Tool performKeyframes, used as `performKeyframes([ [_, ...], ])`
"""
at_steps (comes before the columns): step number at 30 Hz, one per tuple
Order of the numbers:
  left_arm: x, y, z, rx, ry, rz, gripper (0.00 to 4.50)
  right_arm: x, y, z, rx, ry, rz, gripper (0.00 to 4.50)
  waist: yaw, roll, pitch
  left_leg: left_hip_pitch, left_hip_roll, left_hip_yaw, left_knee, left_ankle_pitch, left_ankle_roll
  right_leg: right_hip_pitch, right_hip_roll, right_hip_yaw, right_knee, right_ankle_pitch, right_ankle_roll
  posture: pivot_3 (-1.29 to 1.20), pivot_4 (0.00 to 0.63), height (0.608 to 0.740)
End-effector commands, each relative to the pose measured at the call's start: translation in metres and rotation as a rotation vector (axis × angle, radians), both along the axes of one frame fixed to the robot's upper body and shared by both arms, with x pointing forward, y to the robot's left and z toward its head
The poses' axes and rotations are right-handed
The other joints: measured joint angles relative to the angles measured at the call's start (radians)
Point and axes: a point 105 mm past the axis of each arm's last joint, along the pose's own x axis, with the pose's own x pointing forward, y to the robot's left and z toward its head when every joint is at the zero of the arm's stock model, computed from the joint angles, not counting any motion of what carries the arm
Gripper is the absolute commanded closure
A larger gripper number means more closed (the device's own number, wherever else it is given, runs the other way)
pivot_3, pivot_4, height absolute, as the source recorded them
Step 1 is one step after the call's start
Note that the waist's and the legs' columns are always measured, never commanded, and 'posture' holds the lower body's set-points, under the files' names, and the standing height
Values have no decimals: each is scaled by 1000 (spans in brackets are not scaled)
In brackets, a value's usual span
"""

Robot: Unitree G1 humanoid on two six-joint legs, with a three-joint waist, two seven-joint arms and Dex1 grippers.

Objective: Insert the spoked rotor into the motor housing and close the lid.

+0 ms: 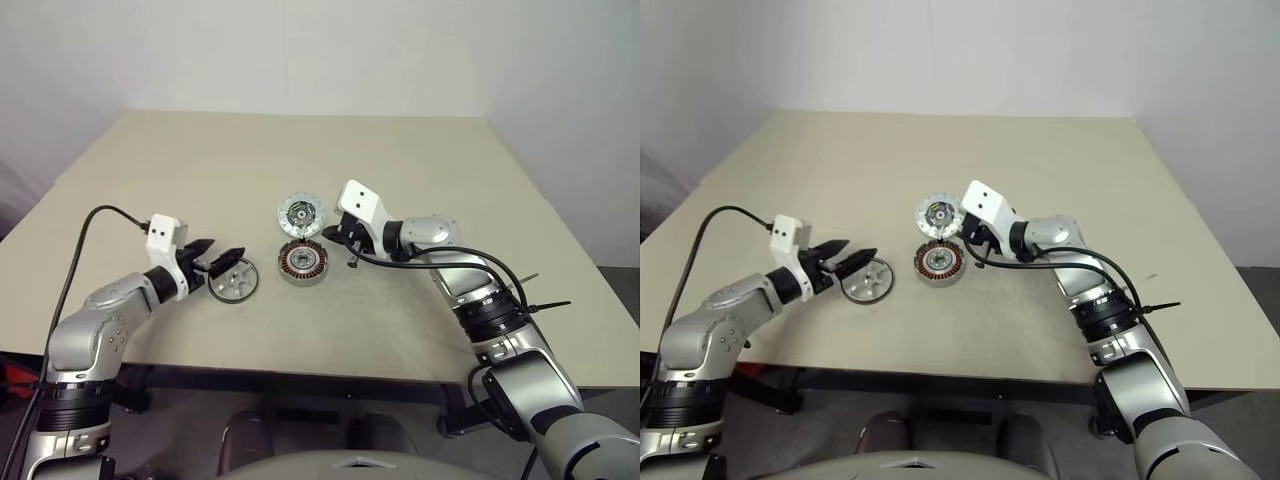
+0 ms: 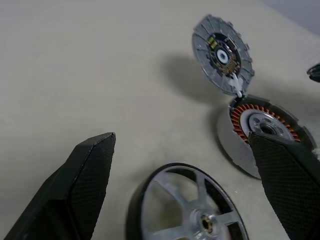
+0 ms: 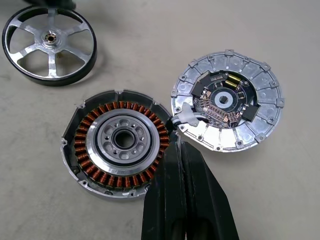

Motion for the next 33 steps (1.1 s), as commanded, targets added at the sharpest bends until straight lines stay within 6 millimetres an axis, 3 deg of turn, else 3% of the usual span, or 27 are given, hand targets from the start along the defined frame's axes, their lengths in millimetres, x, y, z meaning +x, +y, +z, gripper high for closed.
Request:
performKeyframes([
  [1, 6, -4, 4, 39, -6, -10, 0, 1, 2, 11, 16, -44, 3, 4494, -1, 0, 0, 0, 0, 0, 0, 0, 0, 0, 0, 0, 0, 0, 0, 0, 0, 740],
  [7, 10, -2, 14, 9, -36, -2, 0, 0, 3, 11, 22, -46, 1, 4494, 0, 0, 0, 0, 0, 0, 0, 0, 0, 0, 0, 0, 0, 0, 0, 0, 0, 740],
  [13, 1, 26, 21, 5, -64, 64, 0, -5, 8, 16, 54, -35, 42, 4494, -4, 0, 0, 0, 0, 0, 0, 1, -1, 0, 0, 0, 0, 0, 0, 0, 0, 740],
  [21, -18, 62, 12, 72, -28, 156, 0, -4, 12, 11, 32, -37, 55, 4494, -1, 0, 0, 0, 0, 0, 0, 0, 0, 0, 0, 0, 0, 0, 0, 0, 0, 740],
  [33, -32, 68, -3, 43, 44, 175, 0, -6, 13, 9, 30, -33, 59, 4494, -2, 0, 0, 0, 0, 0, -1, 0, 0, 0, 0, 0, 0, 0, 1, 0, 0, 740],
])
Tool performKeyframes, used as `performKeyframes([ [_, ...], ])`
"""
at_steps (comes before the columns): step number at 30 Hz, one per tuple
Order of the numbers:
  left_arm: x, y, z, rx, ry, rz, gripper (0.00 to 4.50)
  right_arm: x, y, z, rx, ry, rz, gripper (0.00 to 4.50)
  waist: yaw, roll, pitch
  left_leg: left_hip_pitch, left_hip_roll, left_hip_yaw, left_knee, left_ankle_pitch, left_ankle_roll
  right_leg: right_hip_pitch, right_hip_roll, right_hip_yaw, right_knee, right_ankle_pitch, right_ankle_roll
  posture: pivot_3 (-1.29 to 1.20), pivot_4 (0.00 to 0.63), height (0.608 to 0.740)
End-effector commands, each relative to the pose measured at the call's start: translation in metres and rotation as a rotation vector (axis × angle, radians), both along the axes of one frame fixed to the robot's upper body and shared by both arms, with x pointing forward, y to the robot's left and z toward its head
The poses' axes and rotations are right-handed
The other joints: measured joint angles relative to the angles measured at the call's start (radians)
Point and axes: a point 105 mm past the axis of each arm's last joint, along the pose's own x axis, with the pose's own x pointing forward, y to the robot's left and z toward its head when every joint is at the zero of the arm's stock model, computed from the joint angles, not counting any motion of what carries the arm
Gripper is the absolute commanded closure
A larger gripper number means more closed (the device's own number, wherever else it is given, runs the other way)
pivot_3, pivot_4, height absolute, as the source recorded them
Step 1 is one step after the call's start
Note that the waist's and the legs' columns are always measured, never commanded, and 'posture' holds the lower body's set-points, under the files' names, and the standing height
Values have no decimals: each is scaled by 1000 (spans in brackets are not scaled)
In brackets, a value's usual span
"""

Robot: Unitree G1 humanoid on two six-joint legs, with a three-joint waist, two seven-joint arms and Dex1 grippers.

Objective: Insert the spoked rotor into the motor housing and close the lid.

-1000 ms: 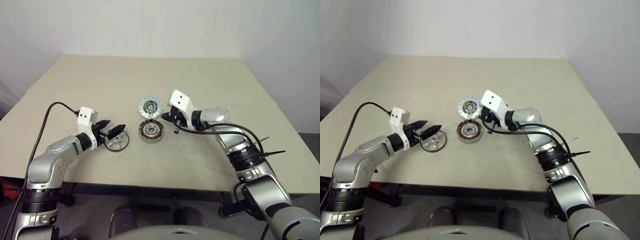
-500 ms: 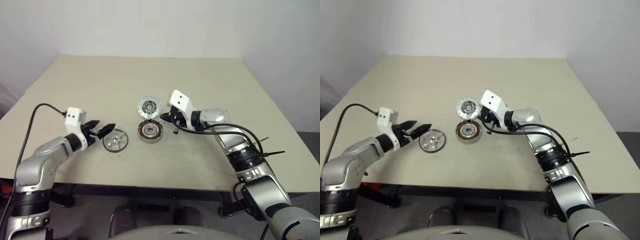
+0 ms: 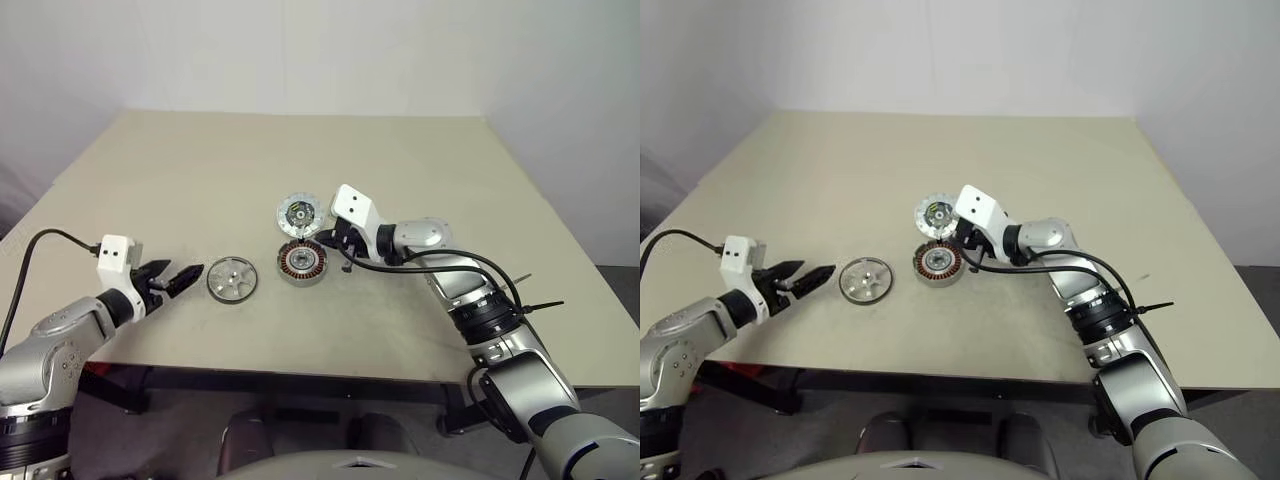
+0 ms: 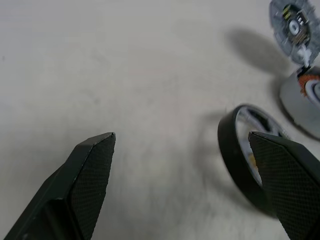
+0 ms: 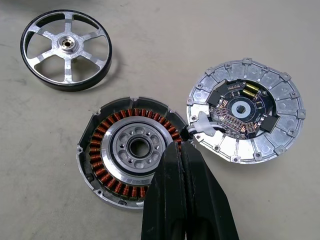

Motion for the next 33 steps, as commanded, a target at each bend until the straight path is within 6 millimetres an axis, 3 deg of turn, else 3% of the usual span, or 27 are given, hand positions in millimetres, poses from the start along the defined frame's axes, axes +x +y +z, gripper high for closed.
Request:
performKeyframes([
  [1, 1, 1, 12, -7, -39, -2, 0, 1, 2, 12, 22, -42, 13, 4494, 1, 0, 0, 0, 0, 0, 0, 0, 0, 0, 0, 0, 0, 0, 0, 0, 0, 740],
  [4, 3, 2, 4, -61, 11, 42, 0, 1, 2, 12, 21, -44, 13, 4494, 1, 0, 0, 0, 0, 0, 0, 0, 0, 0, 0, 0, 0, 0, 0, 0, 0, 740],
  [13, -3, -33, -12, -254, 144, -32, 0, 0, 2, 11, 18, -44, 16, 4494, 1, 0, 0, 0, 0, 0, 0, 0, 0, 0, 0, 0, 0, 0, 0, 0, 0, 740],
  [24, 7, -63, -17, -435, 186, -46, 0, 0, 1, 9, 15, -48, 13, 4494, 6, 0, 0, 0, -1, 0, 1, 0, 0, 1, -1, 0, 0, 0, 0, 0, 0, 740],
  [27, 7, -63, -18, -466, 183, -34, 588, 1, 0, 9, 12, -51, 8, 4500, 6, 0, 0, 0, -2, 0, 1, 0, 0, 1, -1, 0, 0, 0, 0, 0, 0, 740],
  [33, 2, -53, -20, -485, 192, 4, 2623, 2, -1, 9, 8, -54, 2, 4500, 3, 0, 0, 0, -1, 0, 0, 0, 0, 1, -1, 0, -1, 0, 0, 0, 0, 740],
])
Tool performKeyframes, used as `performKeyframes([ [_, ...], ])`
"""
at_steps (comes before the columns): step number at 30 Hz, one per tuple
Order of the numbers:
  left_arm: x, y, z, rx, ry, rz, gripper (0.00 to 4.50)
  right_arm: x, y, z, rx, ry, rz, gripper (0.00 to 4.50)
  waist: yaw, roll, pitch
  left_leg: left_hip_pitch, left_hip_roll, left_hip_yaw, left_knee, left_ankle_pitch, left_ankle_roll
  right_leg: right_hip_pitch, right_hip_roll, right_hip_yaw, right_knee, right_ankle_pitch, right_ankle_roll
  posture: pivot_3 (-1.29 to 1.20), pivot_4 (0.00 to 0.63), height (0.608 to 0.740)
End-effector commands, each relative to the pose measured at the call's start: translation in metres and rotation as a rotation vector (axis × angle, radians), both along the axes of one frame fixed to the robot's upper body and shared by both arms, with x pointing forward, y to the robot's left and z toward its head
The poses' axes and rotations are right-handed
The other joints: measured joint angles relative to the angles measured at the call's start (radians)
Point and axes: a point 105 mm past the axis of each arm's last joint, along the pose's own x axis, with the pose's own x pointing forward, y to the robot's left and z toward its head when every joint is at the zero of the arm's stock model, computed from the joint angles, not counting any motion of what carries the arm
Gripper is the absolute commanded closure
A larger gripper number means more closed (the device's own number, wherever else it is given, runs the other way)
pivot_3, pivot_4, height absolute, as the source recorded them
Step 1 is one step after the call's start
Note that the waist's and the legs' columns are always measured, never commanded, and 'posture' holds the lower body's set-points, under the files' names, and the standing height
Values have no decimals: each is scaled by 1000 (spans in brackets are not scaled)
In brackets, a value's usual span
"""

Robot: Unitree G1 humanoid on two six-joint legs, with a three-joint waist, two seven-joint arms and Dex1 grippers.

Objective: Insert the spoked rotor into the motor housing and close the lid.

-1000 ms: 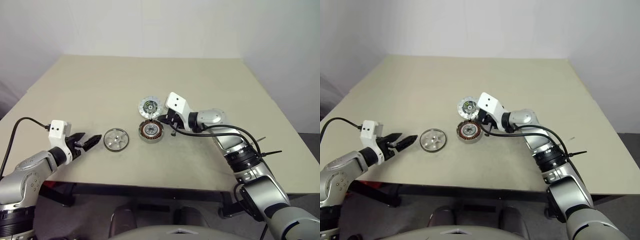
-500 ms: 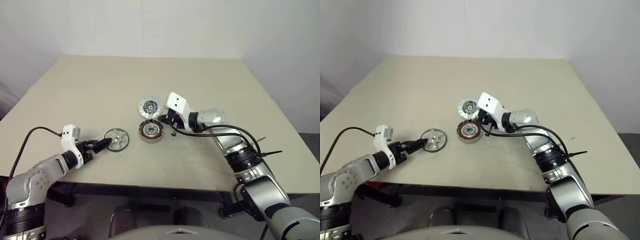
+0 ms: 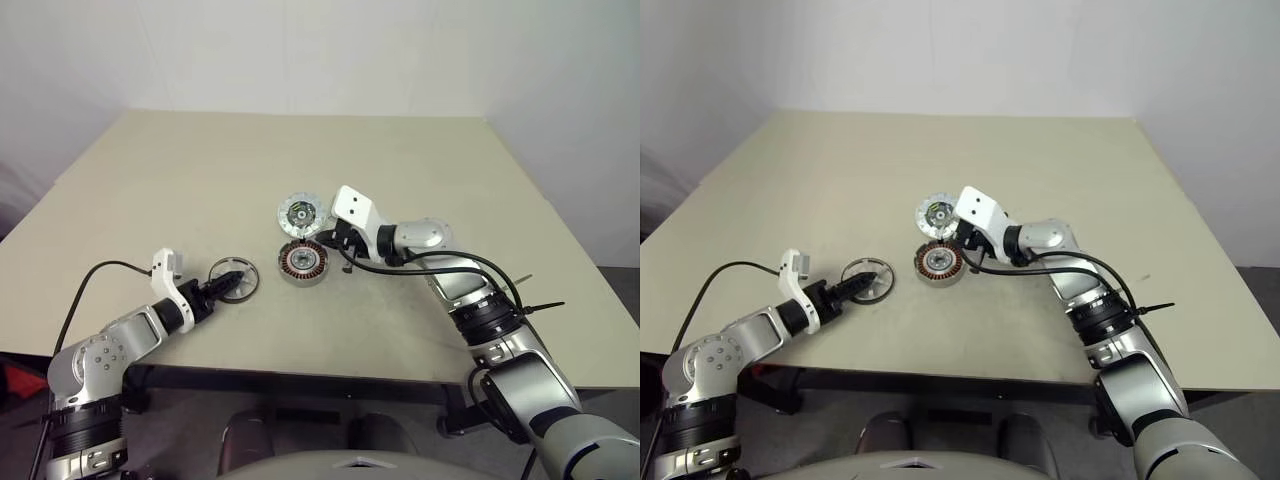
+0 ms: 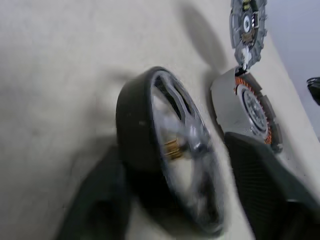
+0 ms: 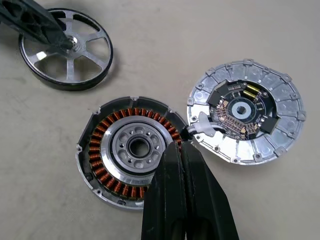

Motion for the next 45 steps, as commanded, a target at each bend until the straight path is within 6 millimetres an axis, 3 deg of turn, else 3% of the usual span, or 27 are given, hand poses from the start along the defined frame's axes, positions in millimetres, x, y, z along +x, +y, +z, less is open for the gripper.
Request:
performKeyframes([
  [1, 0, 12, 7, -9, -19, 39, 2899, 2, 1, 10, 17, -40, 2, 4500, -1, 0, 0, 0, 0, 0, 0, 0, 0, 0, 0, 0, 0, 0, 0, 0, 0, 740],
  [5, -1, 11, 10, -29, -30, 37, 2899, 3, 0, 8, 11, -39, 1, 4500, -4, 0, 0, 0, 0, 0, 0, 0, 0, 0, 0, 0, 0, 0, 0, 0, 0, 740],
  [9, 8, 0, 30, -138, -103, 40, 2899, 4, 1, 7, 7, -40, 3, 4500, -3, 0, 0, 0, 0, 0, 0, 0, 0, 0, 0, 0, 0, 0, 0, 0, 0, 740],
  [12, 18, -13, 50, -250, -170, 32, 2899, 5, 1, 7, 6, -42, 2, 4500, 3, -1, 0, 0, 0, 0, 0, 0, 0, 0, 0, 0, 0, 0, 0, 0, 0, 740],
  [16, 27, -39, 62, -353, -185, -33, 2899, 11, -6, 8, -10, -50, -22, 4500, 4, -1, 0, 0, -1, 0, 1, 0, 0, 1, 0, 0, 0, 0, 0, 0, 0, 740],
  [21, 32, -78, 59, -405, -123, -164, 2899, 15, -15, 8, -31, -56, -41, 4500, 4, -1, 0, -1, -1, 0, 0, 0, 0, 0, 0, 0, 0, 0, 0, 0, 0, 740],
  [25, 37, -95, 49, -445, -48, -218, 2899, 25, -27, 13, -45, -81, -86, 4500, 5, -1, 0, -1, -1, 0, 0, 0, 0, 0, 0, 0, -1, 0, 0, 0, 0, 740],
  [34, 54, -106, 36, -486, 20, -221, 2899, 40, -54, 23, -74, -126, -174, 4500, 6, -1, 0, -1, -1, 0, 0, 1, -1, 0, 0, 0, -2, 0, 0, 0, 0, 740],
  [45, 54, -113, 27, -419, 42, -248, 2899, 40, -52, 23, -67, -137, -171, 4500, 7, -1, 1, -1, -1, 0, 0, 0, -1, 0, -1, 0, -2, 0, 0, 0, 0, 740],
])
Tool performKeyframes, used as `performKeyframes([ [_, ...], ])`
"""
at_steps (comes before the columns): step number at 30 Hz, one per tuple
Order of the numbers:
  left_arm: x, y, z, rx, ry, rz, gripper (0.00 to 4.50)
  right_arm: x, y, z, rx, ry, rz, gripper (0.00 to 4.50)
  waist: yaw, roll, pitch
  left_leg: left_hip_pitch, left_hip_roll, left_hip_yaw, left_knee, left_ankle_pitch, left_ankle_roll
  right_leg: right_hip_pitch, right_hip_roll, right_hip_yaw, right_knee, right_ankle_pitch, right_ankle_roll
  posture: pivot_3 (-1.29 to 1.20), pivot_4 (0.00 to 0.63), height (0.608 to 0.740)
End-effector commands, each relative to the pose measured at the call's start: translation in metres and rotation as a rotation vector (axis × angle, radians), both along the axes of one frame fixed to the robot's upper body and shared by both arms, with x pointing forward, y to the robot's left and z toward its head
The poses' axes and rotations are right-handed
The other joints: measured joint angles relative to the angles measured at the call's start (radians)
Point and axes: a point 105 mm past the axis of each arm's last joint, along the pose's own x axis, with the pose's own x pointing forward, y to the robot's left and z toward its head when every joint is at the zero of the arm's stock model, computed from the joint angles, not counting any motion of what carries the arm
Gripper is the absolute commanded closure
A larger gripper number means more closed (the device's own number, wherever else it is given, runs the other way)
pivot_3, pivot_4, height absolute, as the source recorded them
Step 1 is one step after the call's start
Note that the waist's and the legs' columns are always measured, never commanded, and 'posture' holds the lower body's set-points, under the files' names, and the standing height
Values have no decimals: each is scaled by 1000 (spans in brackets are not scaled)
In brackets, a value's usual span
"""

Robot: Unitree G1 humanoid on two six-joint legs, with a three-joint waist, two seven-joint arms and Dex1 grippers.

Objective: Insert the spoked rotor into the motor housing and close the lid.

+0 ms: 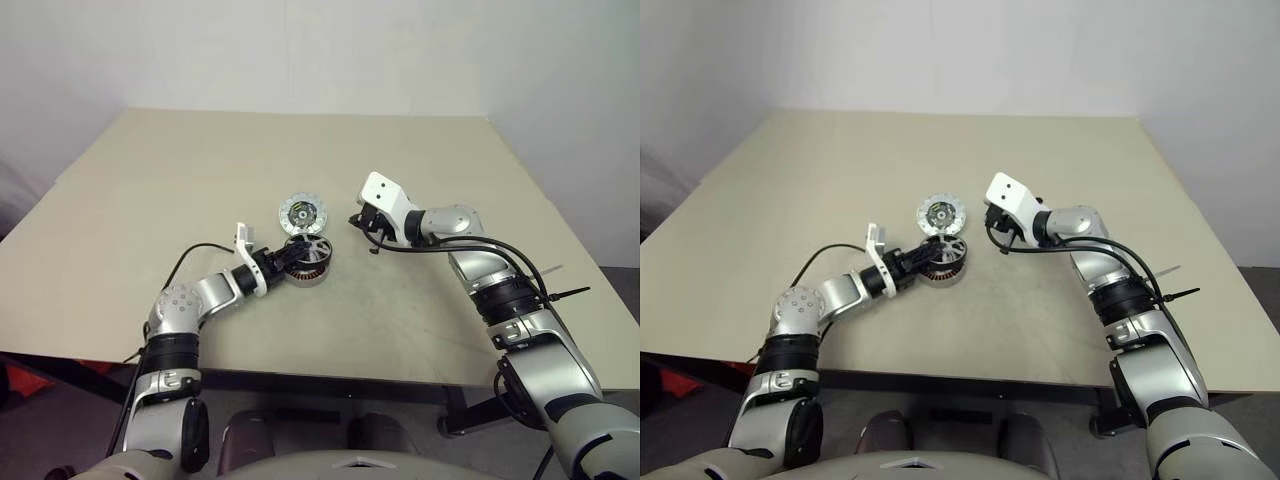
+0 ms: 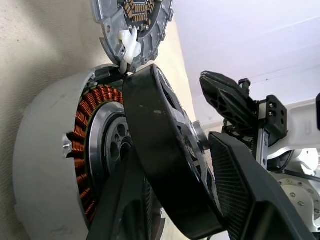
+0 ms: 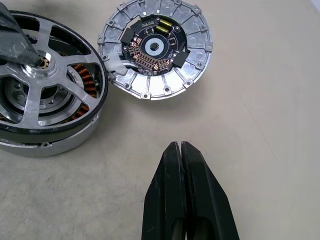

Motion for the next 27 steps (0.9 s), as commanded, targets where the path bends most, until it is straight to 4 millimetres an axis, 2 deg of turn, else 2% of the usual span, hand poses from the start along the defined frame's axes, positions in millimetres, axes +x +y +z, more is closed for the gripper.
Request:
performKeyframes([
  [1, 1, 0, 10, 21, -55, -9, 2899, 5, 1, 20, 26, -71, -2, 4500, 0, 0, 0, 0, 0, 0, 0, 0, 0, 0, 0, 0, 0, 0, 0, 0, 0, 740],
  [6, 1, 10, 11, 39, -82, 24, 2899, 6, 1, 18, 22, -69, -4, 4500, -2, 0, 0, 0, 0, 0, 0, 0, 0, 0, 0, 0, 0, 0, 0, 0, 0, 740],
  [10, 3, 19, 18, 29, -109, 59, 1932, 5, 3, 17, 19, -65, 5, 4500, -2, 0, 0, 0, 0, 0, 0, 0, 0, 0, 0, 0, 0, 0, 0, 0, 0, 740],
  [20, 3, 19, 14, 54, -98, 77, 1932, 5, 6, 16, 17, -66, 18, 4500, -2, 0, 0, 0, 0, 0, 0, 0, 1, 0, 0, 0, 0, 0, 0, 0, 0, 740],
  [27, 2, 30, 24, 89, -151, 90, 1932, 4, 6, 13, 14, -56, 20, 4500, -4, 0, 0, 0, 0, 0, 0, 0, 1, 0, 0, 0, 0, 0, 0, 0, 0, 740],
])
